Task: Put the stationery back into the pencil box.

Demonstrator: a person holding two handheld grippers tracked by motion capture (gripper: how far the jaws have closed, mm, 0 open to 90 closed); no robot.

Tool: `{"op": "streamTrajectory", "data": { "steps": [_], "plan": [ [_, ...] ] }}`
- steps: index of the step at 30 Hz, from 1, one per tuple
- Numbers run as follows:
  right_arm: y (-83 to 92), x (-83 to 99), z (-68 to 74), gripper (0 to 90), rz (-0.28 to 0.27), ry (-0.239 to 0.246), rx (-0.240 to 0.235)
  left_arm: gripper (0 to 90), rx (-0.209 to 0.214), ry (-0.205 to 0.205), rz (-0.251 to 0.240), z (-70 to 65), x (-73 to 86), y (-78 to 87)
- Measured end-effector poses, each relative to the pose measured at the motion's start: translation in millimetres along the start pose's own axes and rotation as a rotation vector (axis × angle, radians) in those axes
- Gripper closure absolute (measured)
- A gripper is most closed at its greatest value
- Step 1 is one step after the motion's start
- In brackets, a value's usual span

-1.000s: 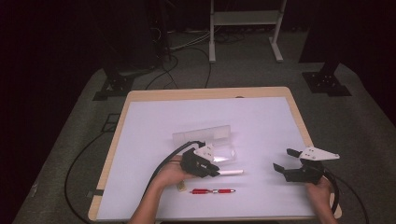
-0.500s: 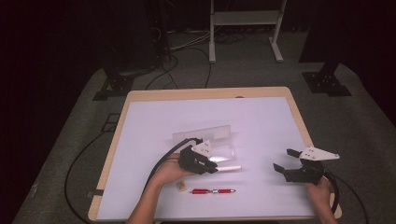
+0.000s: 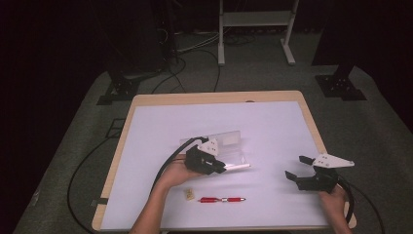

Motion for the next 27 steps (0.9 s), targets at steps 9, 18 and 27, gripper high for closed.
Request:
{"op": "streamTrajectory", "data": {
  "steps": [9,18,27],
  "plan": [
    [0.3,0.1,0.5,13.6,0.0,-0.003,-0.001,78.8,-0.015,0.007,-0.015,10.2,-5.8,4.1],
    [0.1,0.1,0.7,13.6,0.002,0.001,-0.003,78.8,-0.03,0.027,-0.017,18.2,-2.9,3.9],
    [-0.1,-0.1,0.9,13.6,0.002,0.005,-0.005,78.8,-0.049,0.038,-0.013,24.6,1.0,-3.0]
  ]
}}
Point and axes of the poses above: each handheld gripper's, and its own axes: y roughly backward along the jaws, x roughly out of its underside, z roughly to its left, the point moved 5 cm from there along -y, roughly forward along the jaws, and after that the axes turned 10 degrees about -x, right-handed, at the moved point
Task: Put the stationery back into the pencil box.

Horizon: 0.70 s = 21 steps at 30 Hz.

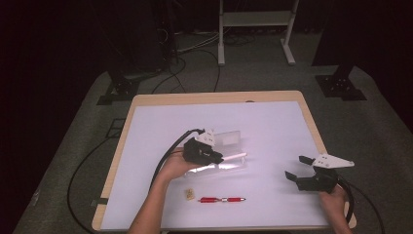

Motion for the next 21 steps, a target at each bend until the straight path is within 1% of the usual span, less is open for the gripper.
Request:
{"op": "streamTrajectory", "data": {
  "steps": [1,4,10,11,13,15,17,21],
  "plan": [
    [0.0,0.0,0.1,13.6,0.001,0.001,0.0,78.8,-0.003,-0.01,0.005,0.0,0.1,-1.3],
    [-0.1,-0.2,0.4,13.6,-0.001,0.003,-0.002,78.8,-0.003,-0.009,0.015,0.3,1.2,-4.6],
    [0.0,-0.2,0.3,13.6,-0.002,0.003,-0.002,78.7,-0.012,0.004,0.021,4.0,3.5,-6.3],
    [0.1,-0.2,0.2,13.6,-0.002,0.002,-0.003,78.7,-0.013,0.013,0.016,6.5,4.6,-5.9],
    [0.0,-0.2,0.4,13.6,-0.002,0.003,-0.003,78.7,-0.018,0.018,0.02,9.2,6.3,-6.2],
    [0.0,-0.2,0.4,13.6,-0.001,0.004,-0.003,78.7,-0.017,0.018,0.028,11.7,8.0,-6.7],
    [0.1,-0.2,0.3,13.6,-0.002,0.003,-0.003,78.7,-0.021,0.029,0.03,12.6,9.2,-8.6],
    [0.1,-0.3,0.3,13.6,-0.003,0.006,-0.003,78.7,-0.029,0.029,0.053,14.1,12.2,-12.8]
  ]
}}
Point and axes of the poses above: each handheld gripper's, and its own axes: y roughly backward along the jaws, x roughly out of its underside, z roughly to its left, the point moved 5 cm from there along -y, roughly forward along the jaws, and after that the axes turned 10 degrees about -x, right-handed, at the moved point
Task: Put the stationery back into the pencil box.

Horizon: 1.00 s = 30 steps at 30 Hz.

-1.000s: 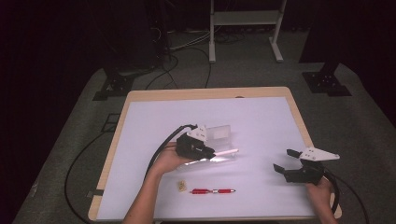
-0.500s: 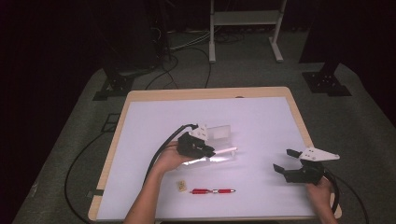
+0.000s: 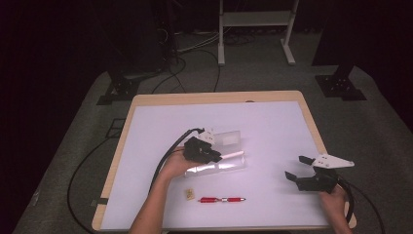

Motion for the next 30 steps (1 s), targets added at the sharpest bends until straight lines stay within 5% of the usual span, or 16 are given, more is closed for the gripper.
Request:
{"op": "streamTrajectory", "data": {
  "steps": [30],
  "plan": [
    [0.2,-0.3,0.2,13.6,-0.003,0.005,0.0,78.7,-0.033,0.023,0.038,7.6,12.8,-12.1]
  ]
}}
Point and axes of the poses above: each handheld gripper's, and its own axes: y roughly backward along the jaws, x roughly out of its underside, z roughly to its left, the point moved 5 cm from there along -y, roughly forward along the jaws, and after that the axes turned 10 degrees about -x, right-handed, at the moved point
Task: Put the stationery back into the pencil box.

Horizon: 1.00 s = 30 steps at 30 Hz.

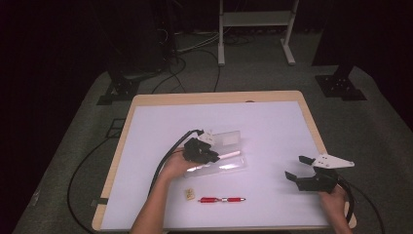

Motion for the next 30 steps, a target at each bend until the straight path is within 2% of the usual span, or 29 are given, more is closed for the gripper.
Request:
{"op": "streamTrajectory", "data": {
  "steps": [9,30],
  "plan": [
    [0.1,0.0,-0.1,13.6,0.0,-0.001,0.0,78.7,0.015,0.012,0.022,1.1,3.9,-4.6],
    [0.3,-0.1,-0.1,13.6,-0.002,-0.001,0.002,76.8,0.003,0.013,0.048,2.0,6.8,-10.2]
  ]
}}
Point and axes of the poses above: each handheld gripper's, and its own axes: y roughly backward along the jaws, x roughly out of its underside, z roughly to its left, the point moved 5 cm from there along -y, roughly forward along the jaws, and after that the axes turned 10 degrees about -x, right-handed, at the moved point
